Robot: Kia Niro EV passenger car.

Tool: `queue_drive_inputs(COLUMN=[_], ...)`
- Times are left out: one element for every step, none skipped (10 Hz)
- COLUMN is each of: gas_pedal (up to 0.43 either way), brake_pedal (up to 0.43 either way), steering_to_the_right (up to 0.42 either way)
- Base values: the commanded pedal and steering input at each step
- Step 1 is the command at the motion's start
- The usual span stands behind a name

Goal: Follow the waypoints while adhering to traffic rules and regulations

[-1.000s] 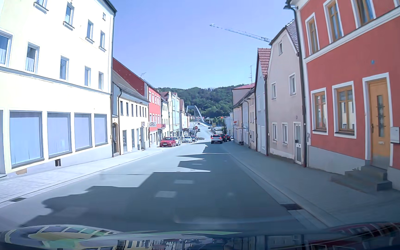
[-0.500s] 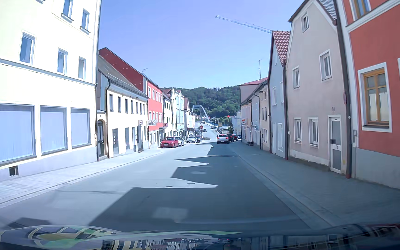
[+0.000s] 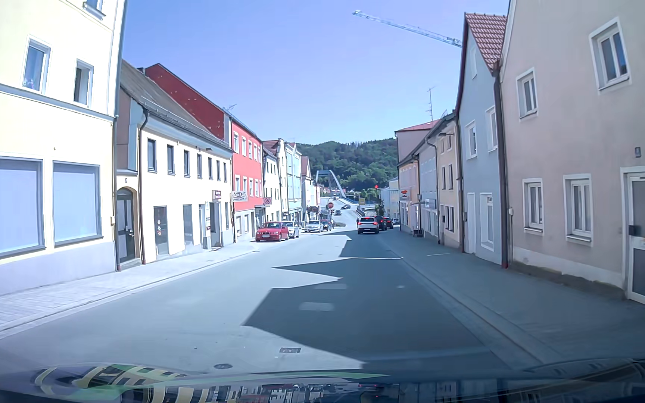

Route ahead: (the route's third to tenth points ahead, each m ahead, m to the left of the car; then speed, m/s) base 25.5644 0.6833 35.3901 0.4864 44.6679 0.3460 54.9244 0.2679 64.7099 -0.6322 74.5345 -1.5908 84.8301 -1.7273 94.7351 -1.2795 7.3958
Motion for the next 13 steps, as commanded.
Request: queue_drive_inputs(gas_pedal=[0.000, 0.000, 0.000, 0.000, 0.000, 0.000, 0.000, 0.000, 0.000, 0.000, 0.000, 0.000, 0.000], brake_pedal=[0.000, 0.000, 0.000, 0.000, 0.000, 0.000, 0.000, 0.000, 0.000, 0.000, 0.000, 0.000, 0.000], steering_to_the_right=[-0.014, -0.012, -0.009, -0.005, -0.003, -0.003, -0.004, -0.004, -0.004, -0.004, -0.002, -0.002, 0.000])
